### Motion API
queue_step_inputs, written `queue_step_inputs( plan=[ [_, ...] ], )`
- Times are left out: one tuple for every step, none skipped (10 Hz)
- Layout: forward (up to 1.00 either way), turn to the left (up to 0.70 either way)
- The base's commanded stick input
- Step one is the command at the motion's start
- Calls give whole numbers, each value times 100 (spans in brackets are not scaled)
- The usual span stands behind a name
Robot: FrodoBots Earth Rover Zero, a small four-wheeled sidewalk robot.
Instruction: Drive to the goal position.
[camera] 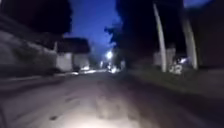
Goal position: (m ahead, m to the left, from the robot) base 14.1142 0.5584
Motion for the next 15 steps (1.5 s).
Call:
queue_step_inputs(
  plan=[
    [85,1],
    [85,1],
    [85,1],
    [85,1],
    [85,1],
    [85,1],
    [85,1],
    [85,1],
    [85,1],
    [85,-33],
    [85,-33],
    [85,-33],
    [85,-23],
    [85,-5],
    [85,1]
  ],
)
